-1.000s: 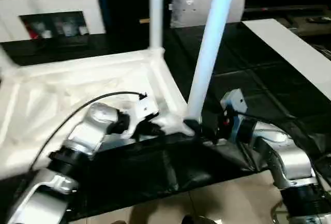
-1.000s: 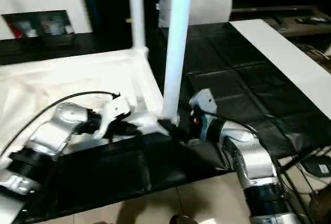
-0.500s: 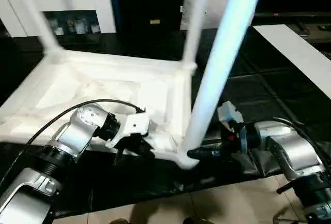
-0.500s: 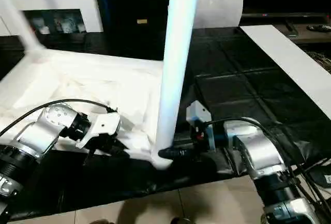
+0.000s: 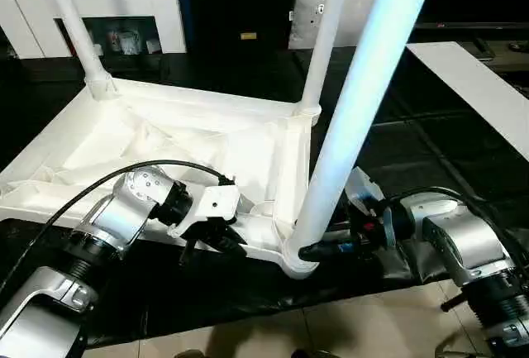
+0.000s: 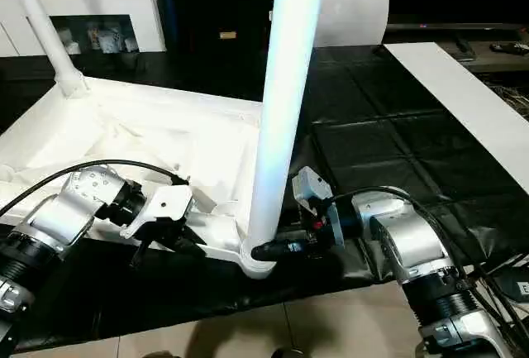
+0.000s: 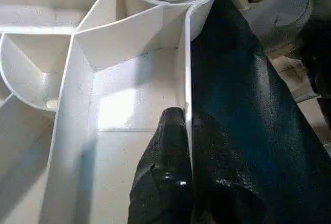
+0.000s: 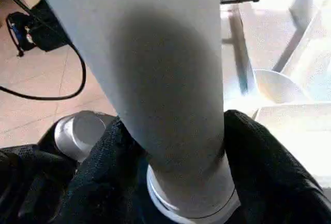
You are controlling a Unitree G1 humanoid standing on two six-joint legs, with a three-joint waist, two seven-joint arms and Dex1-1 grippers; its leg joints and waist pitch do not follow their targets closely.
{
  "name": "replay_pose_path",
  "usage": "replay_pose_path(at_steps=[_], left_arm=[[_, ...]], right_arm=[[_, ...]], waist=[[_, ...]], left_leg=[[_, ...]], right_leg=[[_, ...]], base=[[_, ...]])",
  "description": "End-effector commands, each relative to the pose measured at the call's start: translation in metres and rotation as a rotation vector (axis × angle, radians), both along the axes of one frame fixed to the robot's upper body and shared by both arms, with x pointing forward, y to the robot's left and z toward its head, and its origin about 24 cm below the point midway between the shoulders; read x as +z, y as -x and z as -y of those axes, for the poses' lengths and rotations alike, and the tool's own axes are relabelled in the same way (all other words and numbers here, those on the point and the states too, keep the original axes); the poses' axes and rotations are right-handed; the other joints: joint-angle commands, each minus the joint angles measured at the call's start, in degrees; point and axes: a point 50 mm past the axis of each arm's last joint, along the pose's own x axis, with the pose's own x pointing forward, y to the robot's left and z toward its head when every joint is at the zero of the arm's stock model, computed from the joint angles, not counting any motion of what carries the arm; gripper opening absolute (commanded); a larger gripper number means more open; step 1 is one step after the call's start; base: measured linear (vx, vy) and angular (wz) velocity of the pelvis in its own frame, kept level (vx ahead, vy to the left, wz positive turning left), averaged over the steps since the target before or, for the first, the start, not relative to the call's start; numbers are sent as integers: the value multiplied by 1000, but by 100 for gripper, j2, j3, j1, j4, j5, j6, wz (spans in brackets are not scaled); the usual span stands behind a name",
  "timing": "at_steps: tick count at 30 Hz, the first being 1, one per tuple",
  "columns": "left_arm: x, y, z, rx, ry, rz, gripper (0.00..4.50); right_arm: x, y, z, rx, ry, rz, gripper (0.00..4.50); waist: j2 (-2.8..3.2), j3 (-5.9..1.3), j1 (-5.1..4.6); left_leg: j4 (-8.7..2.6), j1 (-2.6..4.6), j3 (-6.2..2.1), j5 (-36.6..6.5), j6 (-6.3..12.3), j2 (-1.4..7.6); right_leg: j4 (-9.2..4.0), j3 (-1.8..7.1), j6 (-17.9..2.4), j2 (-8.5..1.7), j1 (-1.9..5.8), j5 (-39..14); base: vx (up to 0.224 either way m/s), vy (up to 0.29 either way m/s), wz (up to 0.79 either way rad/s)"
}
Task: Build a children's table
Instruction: Rotate leg to tighten
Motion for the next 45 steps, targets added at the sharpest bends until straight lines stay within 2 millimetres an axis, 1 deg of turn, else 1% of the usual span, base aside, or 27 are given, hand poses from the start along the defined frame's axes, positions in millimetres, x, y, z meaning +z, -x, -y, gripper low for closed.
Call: replay_pose_path(at_steps=[1,5,8,9,11,12,13,14,15,16,17,18,19,20,22,23,24,26,28,30,33,35,36,38,40,41,45], left_arm=[[-1,3,6,-74,-22,-23,0],[-1,2,8,-37,-10,-31,0],[2,-2,16,45,33,-29,0],[2,-4,21,105,44,-30,0],[2,-7,26,159,50,-27,0],[5,-11,37,256,85,-41,0],[5,-11,37,257,86,-41,0],[6,-13,42,295,106,-41,0],[7,-15,46,327,124,-40,0],[9,-18,53,388,154,-36,0],[9,-24,64,466,178,-17,0],[10,-28,77,555,203,-5,0],[11,-30,83,596,228,-7,0],[12,-31,86,616,244,-11,0],[12,-34,91,659,247,16,0],[11,-34,92,665,244,25,0],[9,-34,97,684,245,38,0],[8,-32,99,701,250,31,0],[7,-32,99,705,240,50,0],[7,-31,95,695,236,63,0],[7,-31,88,669,222,78,0],[6,-31,84,647,216,82,0],[6,-31,84,647,216,82,0],[5,-29,80,610,213,80,0],[3,-25,74,524,205,87,0],[1,-24,70,501,194,80,0],[-2,-22,61,446,180,58,0]], right_arm=[[3,2,1,16,-9,-9,223],[5,4,-5,-11,-49,-30,209],[7,5,-18,-78,-102,-40,206],[7,5,-23,-122,-110,-38,205],[4,1,-29,-196,-95,-28,205],[-1,-7,-39,-351,-73,-5,205],[-1,-7,-39,-354,-72,-5,204],[-2,-10,-42,-409,-65,-4,204],[-3,-13,-44,-452,-60,-6,204],[-5,-16,-49,-525,-49,-8,202],[-7,-22,-55,-632,-36,-12,202],[-10,-29,-63,-767,-15,-15,199],[-11,-33,-64,-842,2,-7,199],[-12,-35,-65,-881,13,0,199],[-13,-38,-67,-942,12,-8,199],[-13,-38,-68,-954,8,-11,199],[-11,-40,-73,-986,-12,-3,199],[-8,-40,-77,-1010,-33,24,263],[-5,-40,-78,-1023,-47,45,263],[-4,-40,-77,-1032,-78,44,305],[-2,-38,-68,-1033,-101,65,315],[-1,-37,-63,-1028,-109,74,325],[-1,-37,-63,-1028,-109,74,350],[-1,-36,-55,-1008,-113,92,357],[0,-32,-44,-970,-114,115,361],[0,-31,-39,-950,-120,127,387],[2,-27,-26,-863,-130,151,417]], waist=[[-19,-404,-23],[-16,-401,-27],[-11,-387,-29],[18,-363,-36],[-40,-339,-80],[-24,-330,-89],[-6,-310,-139],[-28,-318,-198],[-35,-320,-236],[4,-309,-293],[5,-320,-332],[-18,-321,-395],[-17,-313,-446],[-1,-333,-474],[4,-344,-477],[-2,-344,-479],[30,-334,-463],[28,-349,-467],[23,-368,-448],[48,-375,-444],[36,-384,-429],[46,-378,-418],[57,-378,-416],[65,-382,-414],[43,-385,-402],[51,-377,-398],[61,-354,-367]], left_leg=[[-388,3,12,-737,368,163],[-387,5,16,-722,366,163],[-394,-2,11,-777,320,156],[-405,5,1,-895,267,148],[-404,21,2,-1122,185,121],[-400,30,-16,-1166,138,100],[-406,25,-17,-1185,48,101],[-398,-16,-53,-1267,10,65],[-400,-40,-59,-1257,-7,69],[-398,-21,-63,-1341,-4,69],[-391,-10,-67,-1355,-17,75],[-376,-20,-79,-1443,-2,52],[-358,3,-62,-1469,23,32],[-337,-1,-63,-1436,46,10],[-364,-36,-63,-1335,183,24],[-361,-27,-55,-1357,228,21],[-354,4,-44,-1394,278,9],[-370,-26,-43,-1291,295,27],[-386,-35,-40,-1114,355,50],[-392,-48,-36,-1023,380,58],[-394,-60,-23,-843,446,69],[-398,-58,-23,-860,465,68],[-399,-55,-20,-872,468,67],[-399,-64,-20,-807,464,73],[-395,-73,-18,-760,523,80],[-401,-65,-16,-776,543,93],[-410,-51,-15,-902,513,99]], right_leg=[[-322,331,-1113,-312,362,-1739],[-317,333,-1131,-305,362,-1662],[-336,332,-1083,-311,365,-1820],[-366,324,-1005,-314,350,-2075],[-447,307,-805,-315,330,-2661],[-490,287,-652,-324,324,-3029],[-521,282,-569,-318,293,-3207],[-549,228,-409,-322,340,-3463],[-540,225,-365,-319,352,-3472],[-575,210,-337,-307,318,-3478],[-569,205,-380,-303,304,-3400],[-607,161,-354,-298,307,-3491],[-645,158,-334,-294,264,-3560],[-655,154,-340,-298,274,-3519],[-629,175,-367,-278,295,-3225],[-631,173,-376,-266,285,-3188],[-645,175,-385,-268,260,-3200],[-620,192,-425,-267,278,-3017],[-547,225,-573,-261,305,-2589],[-515,240,-657,-267,323,-2373],[-464,265,-821,-272,350,-1975],[-469,268,-822,-276,350,-1998],[-470,270,-829,-276,353,-2000],[-451,277,-870,-274,363,-1882],[-432,286,-907,-276,378,-1732],[-432,289,-928,-278,367,-1711],[-458,286,-920,-284,354,-1933]], base=[[0,0,0],[0,0,0],[0,0,0],[0,0,0],[0,0,0],[0,0,0],[0,0,0],[0,0,0],[0,0,0],[0,0,0],[0,0,0],[0,0,0],[0,0,0],[0,0,0],[0,0,0],[0,0,0],[0,0,0],[0,0,0],[0,0,0],[0,0,0],[0,0,0],[0,0,0],[0,0,0],[0,0,0],[0,0,0],[0,0,0],[0,0,0]])
